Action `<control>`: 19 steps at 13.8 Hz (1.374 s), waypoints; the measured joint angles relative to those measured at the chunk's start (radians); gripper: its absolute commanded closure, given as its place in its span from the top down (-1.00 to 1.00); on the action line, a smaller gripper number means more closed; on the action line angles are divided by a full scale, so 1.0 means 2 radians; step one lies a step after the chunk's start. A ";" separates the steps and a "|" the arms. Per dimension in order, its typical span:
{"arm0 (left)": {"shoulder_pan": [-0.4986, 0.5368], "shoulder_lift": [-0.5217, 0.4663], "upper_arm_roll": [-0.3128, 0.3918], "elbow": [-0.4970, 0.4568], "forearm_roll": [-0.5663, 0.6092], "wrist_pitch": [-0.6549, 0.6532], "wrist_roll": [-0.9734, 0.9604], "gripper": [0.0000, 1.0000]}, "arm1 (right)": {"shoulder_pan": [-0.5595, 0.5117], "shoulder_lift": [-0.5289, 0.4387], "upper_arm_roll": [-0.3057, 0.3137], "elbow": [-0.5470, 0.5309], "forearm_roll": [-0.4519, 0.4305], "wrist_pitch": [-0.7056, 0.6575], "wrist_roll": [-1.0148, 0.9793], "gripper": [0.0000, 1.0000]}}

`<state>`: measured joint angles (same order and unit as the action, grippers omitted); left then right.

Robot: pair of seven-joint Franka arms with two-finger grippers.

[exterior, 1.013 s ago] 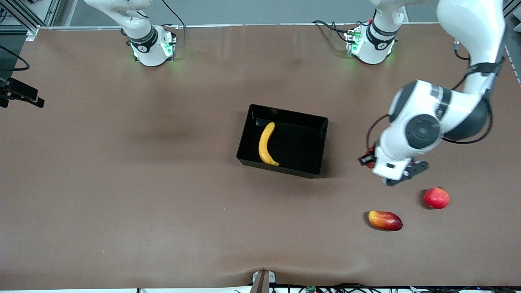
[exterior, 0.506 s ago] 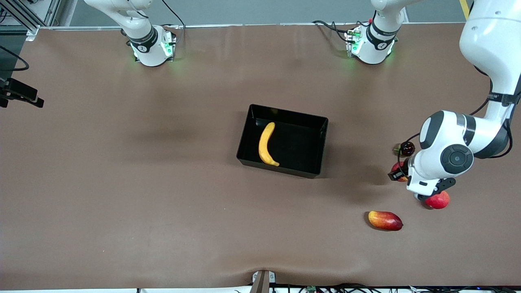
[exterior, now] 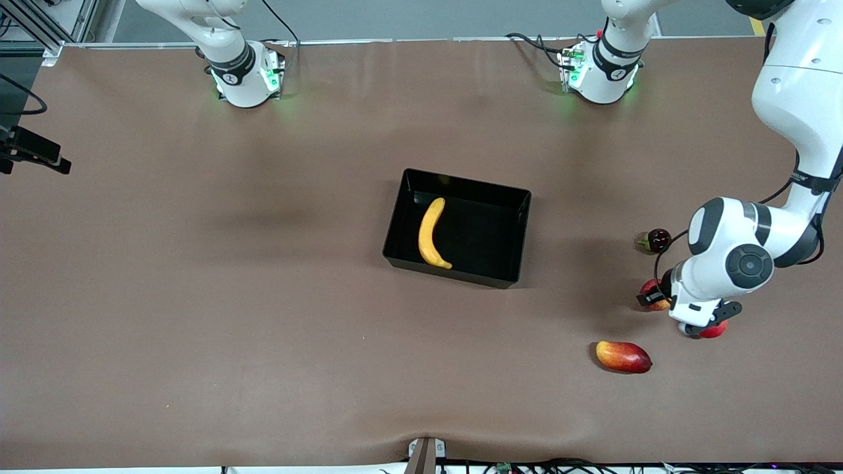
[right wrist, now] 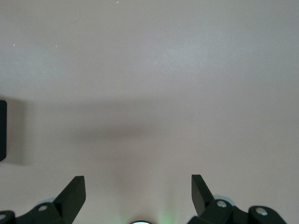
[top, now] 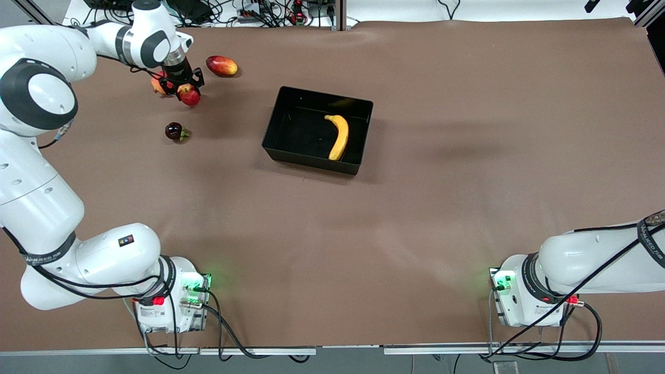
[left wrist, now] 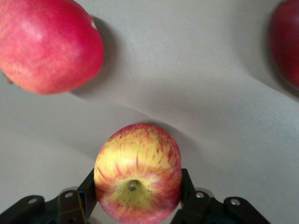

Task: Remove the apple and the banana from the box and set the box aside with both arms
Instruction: 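Carry the apple beside the red apple and open the left gripper, then move the left gripper back into the box over the banana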

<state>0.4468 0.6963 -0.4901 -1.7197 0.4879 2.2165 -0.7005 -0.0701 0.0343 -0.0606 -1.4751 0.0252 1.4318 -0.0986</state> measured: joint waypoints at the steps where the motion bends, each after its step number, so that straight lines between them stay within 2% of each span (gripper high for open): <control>1: 0.006 0.004 0.000 0.000 0.000 0.008 0.006 -0.09 | 0.000 0.000 0.000 0.000 0.000 0.000 0.000 1.00; 2: 0.008 0.004 -0.002 0.000 0.000 0.009 0.007 0.99 | 0.000 0.000 0.000 0.000 0.000 0.000 0.000 1.00; 7: 0.008 0.000 -0.009 0.003 0.001 0.004 0.015 1.00 | 0.000 0.000 0.000 0.000 0.000 0.000 0.000 1.00; 9: 0.010 -0.018 -0.029 0.009 0.001 -0.034 0.046 1.00 | 0.000 0.000 0.000 0.000 0.000 0.000 0.000 1.00; 14: 0.009 -0.087 -0.139 0.019 -0.032 -0.138 0.059 1.00 | 0.000 0.000 0.000 0.000 0.000 0.000 0.000 1.00; 19: -0.008 -0.092 -0.249 0.017 -0.041 -0.165 -0.028 1.00 | 0.000 0.000 0.000 0.000 0.000 0.000 0.000 1.00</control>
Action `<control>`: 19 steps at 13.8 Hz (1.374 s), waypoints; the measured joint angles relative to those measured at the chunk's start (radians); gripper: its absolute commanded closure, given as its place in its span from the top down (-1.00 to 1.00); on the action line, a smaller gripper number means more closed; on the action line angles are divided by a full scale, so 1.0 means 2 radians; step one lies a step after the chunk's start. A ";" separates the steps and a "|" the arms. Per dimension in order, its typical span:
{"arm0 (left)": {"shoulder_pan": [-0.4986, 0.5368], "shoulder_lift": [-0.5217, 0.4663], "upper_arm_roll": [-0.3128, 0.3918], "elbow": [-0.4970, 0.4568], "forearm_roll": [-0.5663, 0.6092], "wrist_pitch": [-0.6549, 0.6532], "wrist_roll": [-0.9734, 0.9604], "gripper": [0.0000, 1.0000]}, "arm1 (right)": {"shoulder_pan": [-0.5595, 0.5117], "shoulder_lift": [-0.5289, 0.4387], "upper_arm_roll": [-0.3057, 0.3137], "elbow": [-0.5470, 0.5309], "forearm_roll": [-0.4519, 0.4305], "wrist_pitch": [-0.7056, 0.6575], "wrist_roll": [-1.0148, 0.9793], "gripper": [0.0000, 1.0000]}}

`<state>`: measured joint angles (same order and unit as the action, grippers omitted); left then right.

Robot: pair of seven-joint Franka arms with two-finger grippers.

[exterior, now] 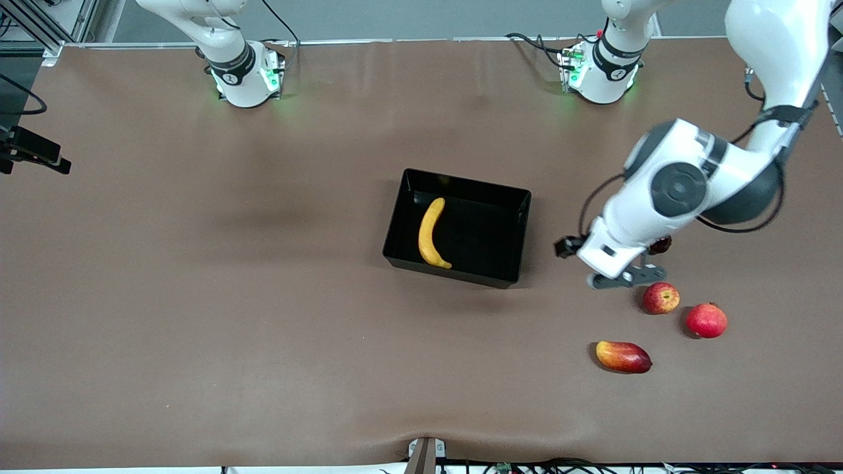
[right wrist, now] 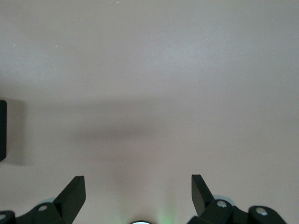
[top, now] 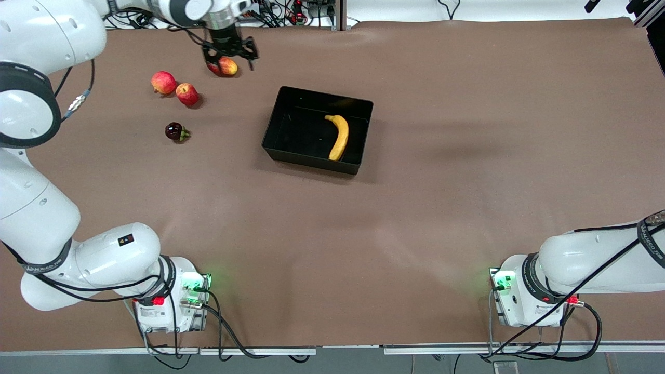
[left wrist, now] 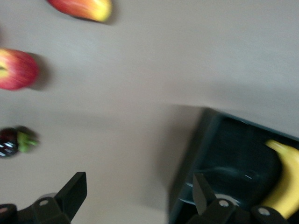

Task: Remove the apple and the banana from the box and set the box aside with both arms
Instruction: 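Move the left gripper back into the box over the banana, then grasp the yellow banana with the left gripper and lift it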

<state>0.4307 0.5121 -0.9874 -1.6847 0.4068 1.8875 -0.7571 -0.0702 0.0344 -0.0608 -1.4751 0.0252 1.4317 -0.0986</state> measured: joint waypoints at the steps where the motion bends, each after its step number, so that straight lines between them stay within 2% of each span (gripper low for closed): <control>1: -0.018 0.000 -0.007 -0.001 0.000 -0.001 -0.018 1.00 | 0.000 0.000 0.000 0.000 0.000 0.000 0.000 1.00; 5: -0.110 0.023 -0.005 0.000 0.000 0.008 -0.106 1.00 | 0.000 0.000 0.000 0.000 0.000 0.000 0.000 1.00; 7: -0.152 0.045 0.010 0.003 0.000 0.034 -0.131 1.00 | 0.000 0.000 0.000 0.000 0.000 0.000 0.000 1.00; 9: -0.202 0.064 0.047 0.005 0.000 0.070 -0.151 1.00 | 0.000 0.000 0.000 0.000 0.000 0.000 0.000 1.00; 13: -0.323 0.088 0.145 0.013 0.000 0.131 -0.182 1.00 | 0.000 0.000 0.000 0.000 0.000 0.000 0.000 1.00; 15: -0.345 0.101 0.160 0.015 0.000 0.163 -0.183 1.00 | 0.000 0.000 0.000 0.000 0.000 0.000 0.000 1.00; 19: -0.352 0.128 0.168 0.016 0.017 0.191 -0.181 0.95 | 0.000 0.000 0.000 0.000 0.000 0.000 0.000 1.00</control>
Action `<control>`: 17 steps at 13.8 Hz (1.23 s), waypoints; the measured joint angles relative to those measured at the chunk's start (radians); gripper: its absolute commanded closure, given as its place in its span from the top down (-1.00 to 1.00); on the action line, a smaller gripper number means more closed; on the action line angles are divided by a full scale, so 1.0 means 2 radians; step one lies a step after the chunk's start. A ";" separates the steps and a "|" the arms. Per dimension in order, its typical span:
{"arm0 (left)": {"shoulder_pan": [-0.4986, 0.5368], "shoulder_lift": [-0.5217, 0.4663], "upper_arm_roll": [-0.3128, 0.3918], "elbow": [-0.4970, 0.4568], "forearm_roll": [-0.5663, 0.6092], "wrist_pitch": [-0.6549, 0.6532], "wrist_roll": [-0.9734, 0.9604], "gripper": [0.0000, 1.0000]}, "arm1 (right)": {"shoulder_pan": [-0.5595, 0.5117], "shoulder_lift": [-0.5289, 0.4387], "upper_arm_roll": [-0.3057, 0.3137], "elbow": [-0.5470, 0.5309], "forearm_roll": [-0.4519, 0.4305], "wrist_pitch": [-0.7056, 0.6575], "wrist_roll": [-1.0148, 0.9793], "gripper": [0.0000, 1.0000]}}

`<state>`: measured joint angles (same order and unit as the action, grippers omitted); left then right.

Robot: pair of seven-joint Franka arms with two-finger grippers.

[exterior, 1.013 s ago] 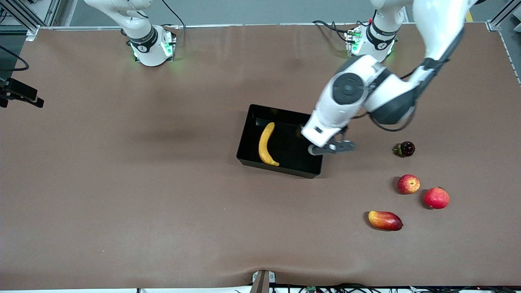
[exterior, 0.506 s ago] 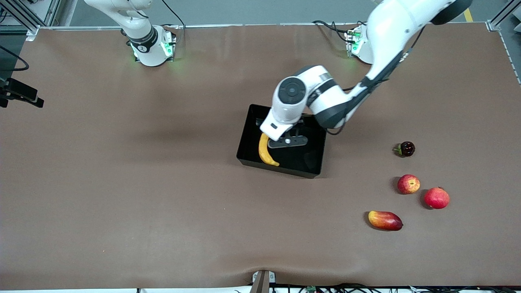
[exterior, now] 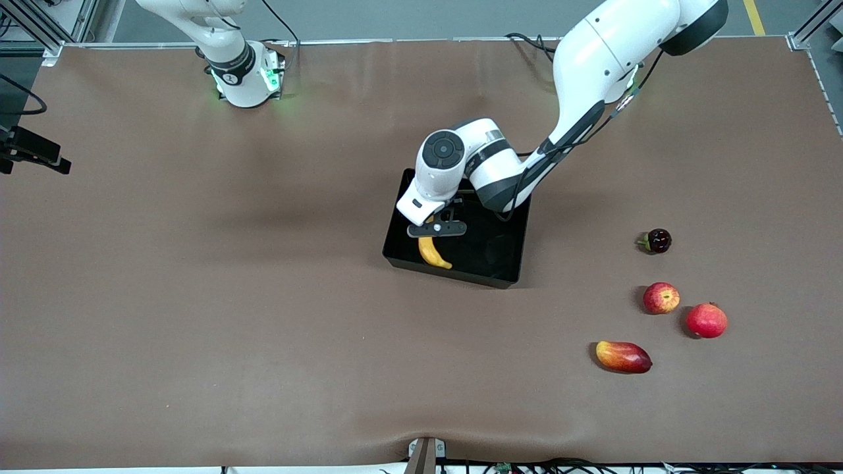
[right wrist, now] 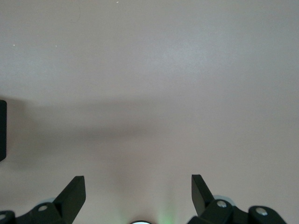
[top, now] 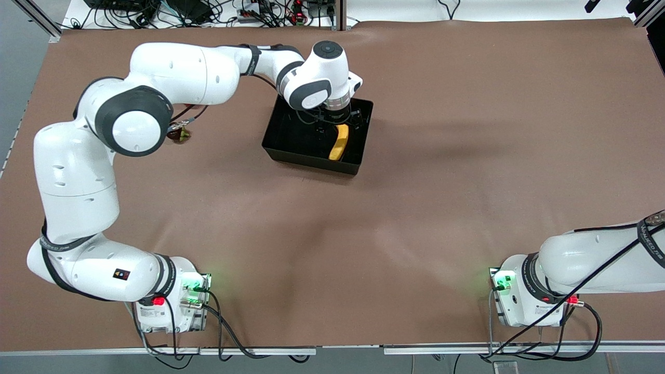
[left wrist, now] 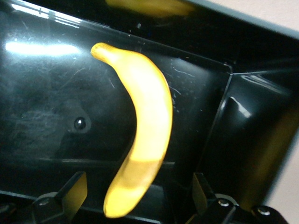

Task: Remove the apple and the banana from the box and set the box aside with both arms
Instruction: 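Grasp the yellow banana with the left gripper and lift it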

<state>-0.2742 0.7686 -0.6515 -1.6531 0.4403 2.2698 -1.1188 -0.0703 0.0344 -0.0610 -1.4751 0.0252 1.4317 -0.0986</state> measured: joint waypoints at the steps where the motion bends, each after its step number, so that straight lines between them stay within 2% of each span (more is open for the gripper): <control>1: -0.001 0.007 0.001 0.000 0.005 0.002 0.000 0.90 | 0.000 0.000 0.000 0.000 0.000 0.000 0.000 1.00; 5: -0.011 0.033 0.006 0.001 0.024 0.007 0.000 0.88 | 0.000 0.000 0.000 0.000 0.000 0.000 0.000 1.00; 6: -0.015 0.039 0.008 0.001 0.025 0.018 0.000 0.73 | 0.000 0.000 0.000 0.000 0.000 0.000 0.000 1.00; 7: -0.019 0.042 0.013 0.001 0.025 0.030 0.000 0.39 | 0.000 0.000 0.000 0.000 0.000 0.000 0.000 1.00; 8: -0.023 0.045 0.019 0.001 0.025 0.037 0.000 -0.03 | 0.000 0.000 0.000 0.000 0.000 0.000 0.000 1.00; 10: -0.026 0.048 0.023 0.001 0.026 0.040 0.000 -0.97 | 0.000 0.000 0.000 0.000 0.000 0.000 0.000 1.00; 15: -0.026 0.046 0.022 0.003 0.026 0.038 0.000 -1.00 | 0.000 0.000 0.000 0.000 0.000 0.000 0.000 1.00; 17: -0.026 0.043 0.021 0.007 0.026 0.012 0.000 -1.00 | 0.000 0.000 0.000 0.000 0.000 0.000 0.000 1.00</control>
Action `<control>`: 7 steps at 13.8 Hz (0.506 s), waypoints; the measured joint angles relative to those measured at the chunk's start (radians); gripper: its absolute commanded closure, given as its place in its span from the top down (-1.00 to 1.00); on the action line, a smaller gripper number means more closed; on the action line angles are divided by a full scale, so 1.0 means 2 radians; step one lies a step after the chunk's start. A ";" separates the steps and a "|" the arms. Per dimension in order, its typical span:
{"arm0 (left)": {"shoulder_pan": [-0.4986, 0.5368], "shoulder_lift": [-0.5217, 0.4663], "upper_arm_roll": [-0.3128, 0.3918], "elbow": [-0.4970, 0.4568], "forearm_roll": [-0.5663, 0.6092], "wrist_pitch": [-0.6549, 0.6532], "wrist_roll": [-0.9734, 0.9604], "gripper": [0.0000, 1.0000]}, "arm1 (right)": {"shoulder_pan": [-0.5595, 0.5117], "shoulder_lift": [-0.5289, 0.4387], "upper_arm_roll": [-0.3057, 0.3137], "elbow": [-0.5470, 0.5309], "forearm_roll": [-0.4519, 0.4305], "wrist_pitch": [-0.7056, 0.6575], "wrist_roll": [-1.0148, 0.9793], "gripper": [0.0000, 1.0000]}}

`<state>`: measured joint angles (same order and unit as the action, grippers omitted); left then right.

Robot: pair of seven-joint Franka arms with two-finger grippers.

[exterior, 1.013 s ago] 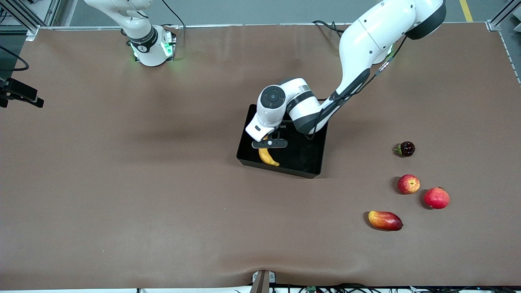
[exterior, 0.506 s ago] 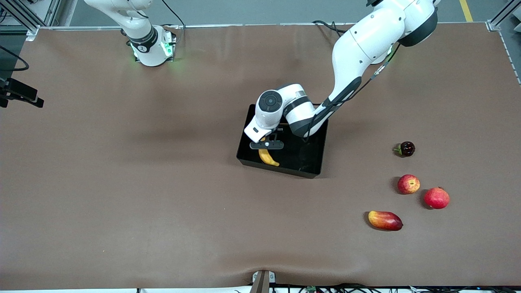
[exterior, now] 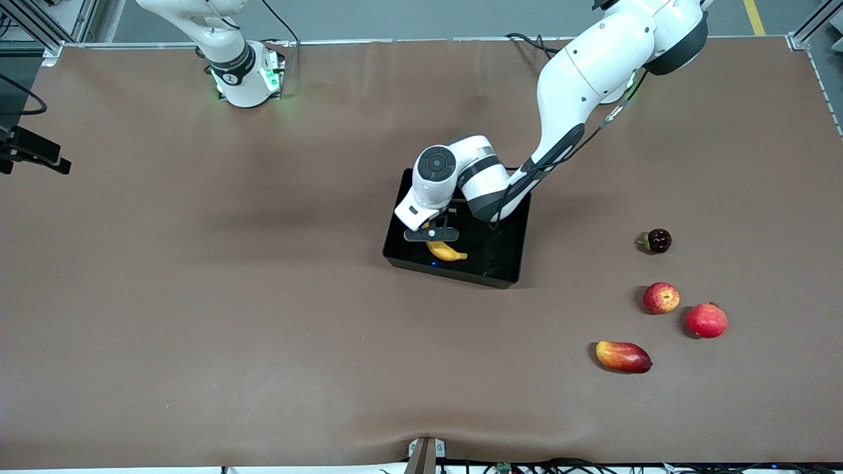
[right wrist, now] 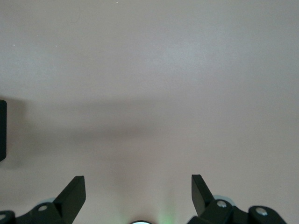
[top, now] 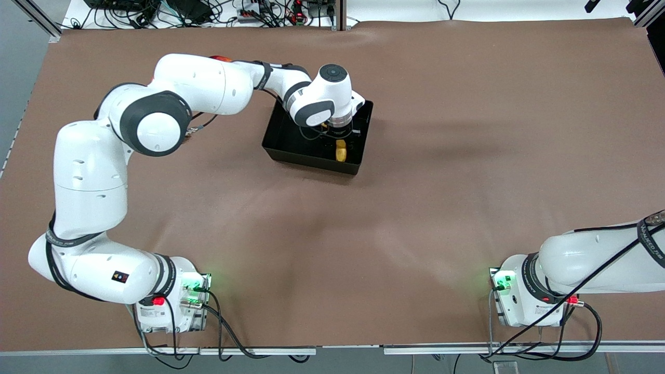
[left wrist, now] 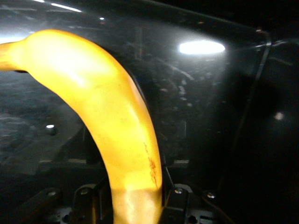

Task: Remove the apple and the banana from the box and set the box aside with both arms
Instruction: 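Grasp the yellow banana with the left gripper and lift it, then carry the banana with the left gripper toward the other fruits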

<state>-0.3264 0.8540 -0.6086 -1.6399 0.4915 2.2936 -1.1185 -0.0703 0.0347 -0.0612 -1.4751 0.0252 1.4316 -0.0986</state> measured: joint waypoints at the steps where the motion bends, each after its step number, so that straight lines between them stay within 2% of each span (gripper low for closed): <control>1: 0.001 -0.005 -0.002 0.004 0.000 -0.018 0.000 -1.00 | 0.000 0.000 0.000 0.000 0.000 0.000 0.000 1.00; 7: 0.008 -0.059 -0.036 0.049 0.000 -0.130 -0.001 -1.00 | 0.000 0.014 0.001 -0.003 0.000 -0.002 0.000 1.00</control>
<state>-0.3095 0.7362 -0.6815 -1.5417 0.4914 2.0339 -1.1197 -0.0703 0.0633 -0.0589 -1.4801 0.0253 1.4279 -0.0987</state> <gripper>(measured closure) 0.617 0.000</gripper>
